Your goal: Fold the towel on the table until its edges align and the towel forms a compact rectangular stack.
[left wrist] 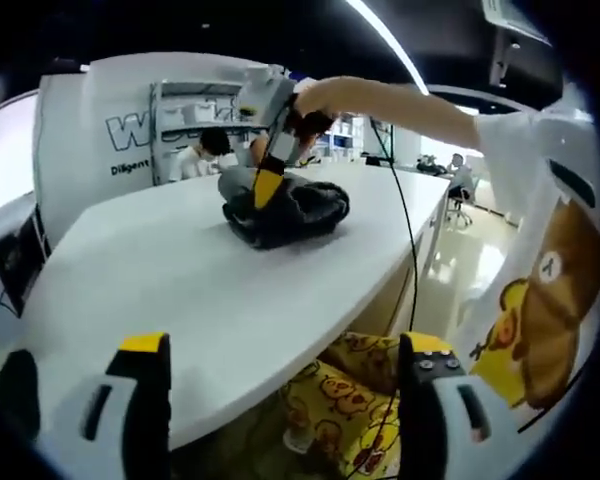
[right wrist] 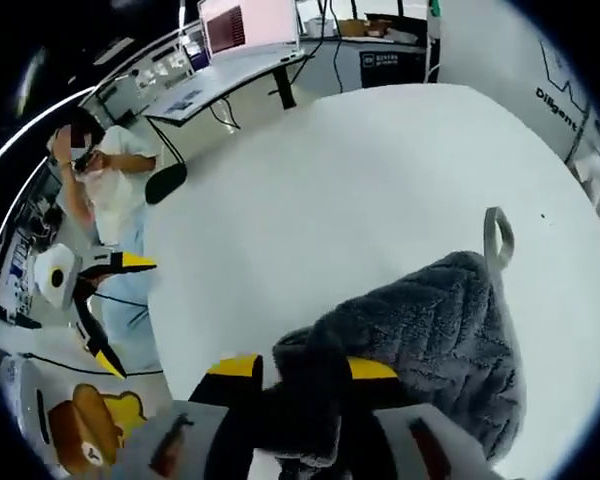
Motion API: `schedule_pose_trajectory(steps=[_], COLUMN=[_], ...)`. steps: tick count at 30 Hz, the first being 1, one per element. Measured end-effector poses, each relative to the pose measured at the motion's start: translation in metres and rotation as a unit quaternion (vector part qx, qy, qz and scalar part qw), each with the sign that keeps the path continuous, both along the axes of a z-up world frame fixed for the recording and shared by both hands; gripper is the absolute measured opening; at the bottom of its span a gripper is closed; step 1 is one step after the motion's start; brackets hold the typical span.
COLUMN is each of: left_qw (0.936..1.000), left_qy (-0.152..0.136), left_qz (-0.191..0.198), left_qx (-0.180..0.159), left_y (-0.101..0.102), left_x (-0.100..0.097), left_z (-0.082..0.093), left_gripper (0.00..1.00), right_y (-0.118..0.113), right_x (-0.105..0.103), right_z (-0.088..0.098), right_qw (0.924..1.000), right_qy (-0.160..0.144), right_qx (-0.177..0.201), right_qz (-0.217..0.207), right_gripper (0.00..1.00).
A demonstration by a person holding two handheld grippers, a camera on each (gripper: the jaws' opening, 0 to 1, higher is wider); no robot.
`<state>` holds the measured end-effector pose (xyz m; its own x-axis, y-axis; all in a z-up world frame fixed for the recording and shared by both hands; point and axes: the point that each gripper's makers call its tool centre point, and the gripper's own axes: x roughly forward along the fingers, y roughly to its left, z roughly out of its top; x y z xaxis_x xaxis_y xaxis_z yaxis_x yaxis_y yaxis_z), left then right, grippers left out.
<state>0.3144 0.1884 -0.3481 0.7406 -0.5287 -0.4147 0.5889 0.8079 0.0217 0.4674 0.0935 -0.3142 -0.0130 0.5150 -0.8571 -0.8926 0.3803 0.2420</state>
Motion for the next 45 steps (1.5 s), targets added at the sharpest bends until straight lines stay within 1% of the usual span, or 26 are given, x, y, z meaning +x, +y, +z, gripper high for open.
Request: schedule_pose_trajectory(steps=[2, 4, 5, 8, 10, 12, 14, 16, 21, 23, 25, 28, 29, 30, 32, 33, 34, 35, 36, 37, 38, 40, 41, 43, 44, 45], left_qw=[1.0, 1.0, 1.0, 1.0, 1.0, 0.9999, 0.9999, 0.9999, 0.9998, 0.9998, 0.9998, 0.9996, 0.9996, 0.9995, 0.9995, 0.9995, 0.9995, 0.9996, 0.9996, 0.9997, 0.9997, 0.9998, 0.9998, 0.9998, 0.9998, 0.9998], left_qy=[0.0, -0.001, -0.001, -0.004, -0.005, -0.005, -0.007, -0.008, -0.008, -0.008, -0.007, -0.008, -0.009, -0.009, -0.011, -0.012, -0.012, -0.012, -0.012, -0.012, -0.013, -0.015, -0.016, -0.018, -0.018, -0.019], left_qz=[-0.001, -0.003, -0.004, -0.005, -0.005, -0.005, -0.005, -0.005, -0.004, -0.005, -0.003, 0.003, 0.004, 0.004, 0.007, 0.007, 0.007, 0.006, 0.006, 0.006, 0.006, 0.006, 0.007, 0.007, 0.008, 0.009], left_qx=[0.001, 0.002, 0.001, 0.003, 0.005, 0.007, 0.009, 0.01, 0.016, 0.018, 0.02, 0.027, 0.028, 0.029, 0.03, 0.029, 0.028, 0.025, 0.024, 0.022, 0.02, 0.013, 0.009, 0.005, 0.004, 0.003], left_y=[-0.002, -0.006, -0.007, -0.01, -0.012, -0.014, -0.015, -0.017, -0.02, -0.021, -0.019, -0.015, -0.014, -0.014, -0.013, -0.014, -0.014, -0.016, -0.018, -0.019, -0.02, -0.024, -0.026, -0.028, -0.029, -0.03], left_x=[0.0, 0.0, -0.001, -0.003, -0.005, -0.006, -0.007, -0.007, -0.01, -0.013, -0.015, -0.017, -0.018, -0.018, -0.017, -0.017, -0.016, -0.014, -0.013, -0.011, -0.01, -0.007, -0.006, -0.004, -0.004, -0.004], left_z=[0.0, 0.002, 0.003, 0.006, 0.007, 0.009, 0.011, 0.012, 0.014, 0.015, 0.016, 0.018, 0.019, 0.019, 0.02, 0.02, 0.02, 0.02, 0.02, 0.021, 0.021, 0.022, 0.023, 0.024, 0.025, 0.025], left_gripper=[0.99, 0.99, 0.99, 0.99, 0.99, 0.99, 0.99, 0.99, 0.99, 0.99, 0.99, 0.99, 0.99, 0.99, 0.99, 0.99, 0.99, 0.99, 0.99, 0.99, 0.99, 0.99, 0.99, 0.99, 0.99, 0.99], right_y=[0.0, 0.0, 0.001, -0.005, -0.014, -0.024, -0.03, -0.032, -0.02, -0.019, -0.02, -0.027, -0.034, -0.042, -0.067, -0.088, -0.093, -0.12, -0.135, -0.147, -0.161, -0.185, -0.197, -0.215, -0.224, -0.231], right_x=[-0.002, -0.004, -0.005, -0.009, -0.014, -0.013, -0.01, -0.011, -0.006, -0.006, -0.007, -0.008, -0.012, -0.016, -0.034, -0.047, -0.05, -0.064, -0.071, -0.077, -0.084, -0.096, -0.098, -0.108, -0.11, -0.111], right_z=[0.01, 0.02, 0.031, 0.052, 0.057, 0.055, 0.044, 0.031, 0.009, 0.007, 0.013, 0.04, 0.049, 0.059, 0.069, 0.07, 0.07, 0.068, 0.064, 0.06, 0.054, 0.04, 0.034, 0.016, 0.012, 0.008], right_qw=[0.9998, 0.9993, 0.9981, 0.995, 0.994, 0.9929, 0.9931, 0.994, 0.9924, 0.992, 0.9898, 0.9784, 0.9736, 0.9663, 0.9532, 0.9447, 0.9422, 0.9273, 0.9182, 0.9139, 0.9065, 0.8935, 0.8838, 0.8789, 0.8737, 0.8704], right_qy=[-0.004, -0.011, -0.021, -0.036, -0.042, -0.056, -0.058, -0.043, -0.017, -0.014, -0.022, -0.083, -0.107, -0.138, -0.195, -0.234, -0.245, -0.298, -0.323, -0.334, -0.35, -0.356, -0.356, -0.34, -0.335, -0.335], right_qx=[0.019, 0.035, 0.058, 0.093, 0.101, 0.104, 0.101, 0.099, 0.118, 0.123, 0.139, 0.188, 0.201, 0.216, 0.228, 0.224, 0.223, 0.216, 0.211, 0.207, 0.202, 0.212, 0.223, 0.23, 0.231, 0.229], right_qz=[-0.001, 0.002, 0.001, 0.002, -0.001, -0.01, -0.015, -0.017, -0.028, -0.026, -0.023, -0.021, -0.024, -0.026, -0.037, -0.047, -0.05, -0.066, -0.088, -0.103, -0.122, -0.173, -0.206, -0.242, -0.266, -0.279], right_gripper=[0.43, 0.42, 0.4, 0.34, 0.26, 0.23, 0.2, 0.2, 0.2, 0.2, 0.21, 0.25, 0.27, 0.31, 0.34, 0.37, 0.4, 0.45, 0.5, 0.53, 0.56, 0.56, 0.55, 0.55, 0.56, 0.56])
